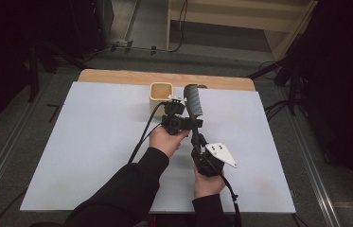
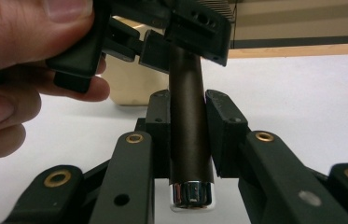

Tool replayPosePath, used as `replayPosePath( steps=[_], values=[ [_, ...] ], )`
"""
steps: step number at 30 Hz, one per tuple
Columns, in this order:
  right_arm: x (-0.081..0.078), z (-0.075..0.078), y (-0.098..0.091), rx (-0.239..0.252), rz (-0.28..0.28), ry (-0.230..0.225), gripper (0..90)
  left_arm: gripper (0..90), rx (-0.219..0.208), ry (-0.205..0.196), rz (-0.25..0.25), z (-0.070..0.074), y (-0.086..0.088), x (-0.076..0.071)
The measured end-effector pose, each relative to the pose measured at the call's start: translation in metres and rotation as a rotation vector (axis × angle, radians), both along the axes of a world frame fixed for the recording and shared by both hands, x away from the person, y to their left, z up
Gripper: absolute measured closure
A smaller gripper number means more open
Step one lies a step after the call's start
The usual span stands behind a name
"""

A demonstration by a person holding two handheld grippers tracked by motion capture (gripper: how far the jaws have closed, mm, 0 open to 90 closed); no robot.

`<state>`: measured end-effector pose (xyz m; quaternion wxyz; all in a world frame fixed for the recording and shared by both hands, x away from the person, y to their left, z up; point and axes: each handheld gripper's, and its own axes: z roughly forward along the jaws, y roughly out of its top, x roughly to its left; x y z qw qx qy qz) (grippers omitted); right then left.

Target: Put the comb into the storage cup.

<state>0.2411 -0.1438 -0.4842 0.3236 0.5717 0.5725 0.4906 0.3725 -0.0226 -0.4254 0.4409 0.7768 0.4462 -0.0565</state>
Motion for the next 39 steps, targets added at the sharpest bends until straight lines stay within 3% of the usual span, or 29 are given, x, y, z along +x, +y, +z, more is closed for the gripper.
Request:
replayPosePath(
  steps=[14,26,29,35,39],
  values=[
    [-0.0005,-0.0020,-0.0014,0.017,0.007,0.004,70.2,67.5,-0.063,0.060,-0.005,-0.0016,0.0049,0.0019],
    [0.0023,-0.0048,-0.0016,0.026,0.017,0.019,69.9,70.7,-0.080,0.074,-0.014,-0.0022,0.0067,0.0021],
    [0.0032,-0.0050,-0.0030,0.050,0.034,0.027,69.7,71.1,-0.092,0.077,-0.019,-0.0024,0.0080,0.0025],
    [0.0032,-0.0046,-0.0022,0.019,0.037,0.019,69.1,72.2,-0.112,0.089,-0.029,-0.0016,0.0092,0.0028],
    [0.0047,-0.0049,-0.0031,0.027,0.047,0.025,68.4,72.7,-0.114,0.094,-0.032,-0.0012,0.0098,0.0030]
  ],
)
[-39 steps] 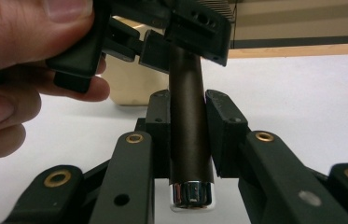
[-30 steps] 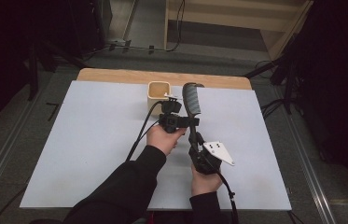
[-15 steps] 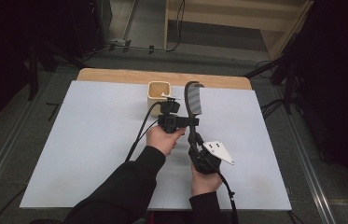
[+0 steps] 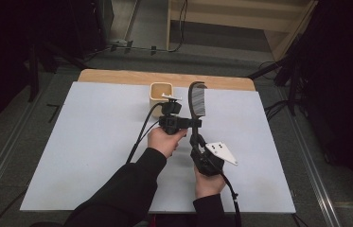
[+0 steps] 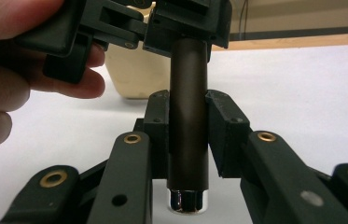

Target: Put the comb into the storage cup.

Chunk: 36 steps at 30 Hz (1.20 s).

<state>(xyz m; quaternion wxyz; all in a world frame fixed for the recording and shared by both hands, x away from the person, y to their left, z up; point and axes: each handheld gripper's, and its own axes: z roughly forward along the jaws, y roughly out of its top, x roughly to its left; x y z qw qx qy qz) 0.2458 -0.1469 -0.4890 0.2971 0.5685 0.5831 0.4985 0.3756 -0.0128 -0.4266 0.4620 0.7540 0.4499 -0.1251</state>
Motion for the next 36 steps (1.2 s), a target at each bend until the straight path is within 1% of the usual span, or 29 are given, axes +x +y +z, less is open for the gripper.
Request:
replayPosePath(
  steps=[1,3,4,6,7,8,10,13,14,18,20,22,25,28,31,33,36],
  values=[
    [0.000,0.000,0.000,0.002,0.004,0.003,68.4,72.7,0.000,-0.001,-0.005,0.000,0.000,0.000],
    [0.000,0.001,0.000,-0.009,0.008,0.000,67.4,72.8,-0.002,-0.003,-0.004,0.001,0.001,0.000],
    [0.000,0.001,0.001,-0.012,0.010,-0.001,65.9,72.8,-0.002,-0.005,-0.003,0.001,0.001,0.000],
    [0.000,0.002,0.000,-0.017,0.013,-0.005,60.0,72.8,-0.001,-0.009,-0.002,0.001,0.001,0.000],
    [0.001,0.003,-0.001,-0.013,0.028,0.000,55.7,72.8,0.000,-0.010,-0.001,0.001,0.001,0.000],
    [0.002,0.004,-0.001,-0.009,0.038,0.008,53.7,72.8,0.001,-0.012,-0.001,0.001,0.001,0.000],
    [0.005,0.006,-0.003,0.001,0.069,0.035,47.0,72.8,0.005,-0.017,0.000,0.001,0.002,0.000],
    [0.007,0.006,-0.005,0.030,0.105,0.057,41.6,72.8,0.021,-0.034,0.003,0.002,0.002,0.000],
    [0.008,0.006,-0.005,0.035,0.113,0.055,40.3,72.8,0.028,-0.042,0.008,0.002,0.002,0.000],
    [0.007,0.008,-0.007,0.020,0.125,0.064,36.6,72.8,0.051,-0.057,0.014,0.002,0.005,0.001],
    [0.006,0.009,-0.007,0.017,0.135,0.074,35.0,72.8,0.056,-0.064,0.017,0.003,0.007,0.002],
    [0.006,0.011,-0.008,0.009,0.151,0.070,32.7,72.8,0.064,-0.072,0.022,0.004,0.009,0.003],
    [0.006,0.014,-0.009,-0.005,0.171,0.077,32.1,72.8,0.071,-0.084,0.027,0.005,0.013,0.005],
    [0.005,0.017,-0.008,-0.017,0.197,0.073,30.6,72.8,0.082,-0.098,0.033,0.007,0.017,0.005],
    [0.006,0.020,-0.006,-0.023,0.226,0.096,28.7,72.8,0.098,-0.112,0.035,0.008,0.020,0.006],
    [0.008,0.020,-0.004,-0.036,0.259,0.103,26.4,72.8,0.101,-0.114,0.034,0.009,0.023,0.007],
    [0.011,0.019,-0.005,-0.023,0.299,0.135,25.5,72.8,0.107,-0.117,0.036,0.010,0.027,0.008]
  ],
)
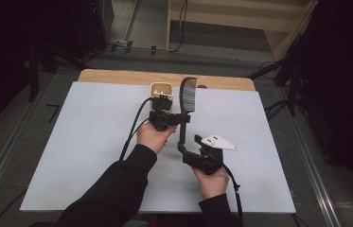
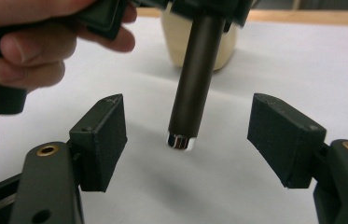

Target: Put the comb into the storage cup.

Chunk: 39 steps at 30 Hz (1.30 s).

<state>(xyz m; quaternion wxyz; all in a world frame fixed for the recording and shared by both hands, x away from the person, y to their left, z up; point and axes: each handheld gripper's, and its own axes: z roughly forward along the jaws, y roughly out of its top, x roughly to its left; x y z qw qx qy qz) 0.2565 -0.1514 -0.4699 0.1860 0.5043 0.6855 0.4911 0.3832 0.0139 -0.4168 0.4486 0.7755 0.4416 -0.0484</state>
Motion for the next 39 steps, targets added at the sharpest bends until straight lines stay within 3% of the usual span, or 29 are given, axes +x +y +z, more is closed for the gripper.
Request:
replayPosePath(
  steps=[6,9,16,22,31,39],
  values=[
    [0.003,0.002,-0.001,0.002,0.069,0.053,21.4,72.8,0.032,-0.019,0.000,0.002,0.005,0.000],
    [0.005,0.003,0.000,-0.007,0.109,0.106,20.6,72.8,0.044,-0.026,-0.006,0.002,0.007,0.000],
    [0.008,0.003,0.000,-0.023,0.181,0.136,20.4,72.7,0.047,-0.031,-0.009,0.005,0.015,0.000],
    [0.011,0.006,0.001,-0.064,0.243,0.146,20.7,72.8,0.049,-0.030,-0.025,0.006,0.020,-0.001],
    [0.019,0.006,-0.003,-0.086,0.329,0.173,20.7,72.8,0.050,-0.028,-0.030,0.004,0.026,0.000],
    [0.019,0.006,-0.014,-0.094,0.368,0.154,20.8,72.8,0.053,-0.033,-0.042,0.004,0.026,-0.001]
  ],
)
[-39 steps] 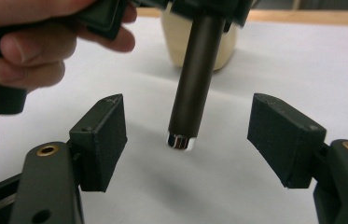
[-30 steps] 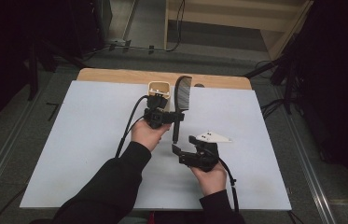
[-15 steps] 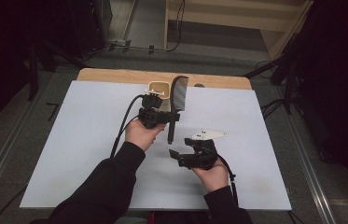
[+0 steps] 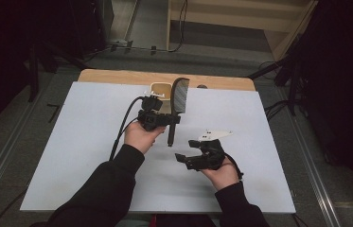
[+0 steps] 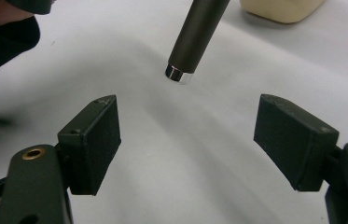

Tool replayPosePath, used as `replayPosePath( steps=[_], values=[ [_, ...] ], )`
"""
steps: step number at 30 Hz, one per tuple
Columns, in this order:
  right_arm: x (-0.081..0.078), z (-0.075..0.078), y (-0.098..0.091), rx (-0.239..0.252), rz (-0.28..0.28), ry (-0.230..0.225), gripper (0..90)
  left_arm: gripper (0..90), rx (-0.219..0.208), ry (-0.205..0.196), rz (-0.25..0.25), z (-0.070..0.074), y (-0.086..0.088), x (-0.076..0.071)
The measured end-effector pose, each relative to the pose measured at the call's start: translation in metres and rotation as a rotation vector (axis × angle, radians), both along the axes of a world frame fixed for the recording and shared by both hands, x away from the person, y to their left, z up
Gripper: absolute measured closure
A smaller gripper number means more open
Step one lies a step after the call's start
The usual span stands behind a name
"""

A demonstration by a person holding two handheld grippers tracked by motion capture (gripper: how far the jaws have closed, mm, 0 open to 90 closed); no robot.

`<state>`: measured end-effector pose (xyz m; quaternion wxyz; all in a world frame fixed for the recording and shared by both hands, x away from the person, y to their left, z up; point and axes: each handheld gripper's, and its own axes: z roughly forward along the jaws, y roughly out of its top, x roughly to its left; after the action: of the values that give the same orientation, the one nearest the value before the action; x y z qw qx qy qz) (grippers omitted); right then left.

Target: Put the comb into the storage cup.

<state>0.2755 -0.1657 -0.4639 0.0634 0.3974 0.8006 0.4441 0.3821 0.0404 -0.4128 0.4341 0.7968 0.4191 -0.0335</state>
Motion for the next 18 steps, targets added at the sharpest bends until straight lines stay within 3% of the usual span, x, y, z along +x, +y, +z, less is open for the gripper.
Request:
replayPosePath(
  steps=[6,18],
  values=[
    [0.001,0.001,-0.011,0.021,0.031,0.010,20.8,72.7,0.001,-0.005,-0.013,-0.002,0.000,0.000],
    [-0.003,0.001,-0.036,-0.041,0.044,0.025,21.1,72.7,-0.003,0.001,-0.022,-0.003,-0.001,0.001]
  ],
)
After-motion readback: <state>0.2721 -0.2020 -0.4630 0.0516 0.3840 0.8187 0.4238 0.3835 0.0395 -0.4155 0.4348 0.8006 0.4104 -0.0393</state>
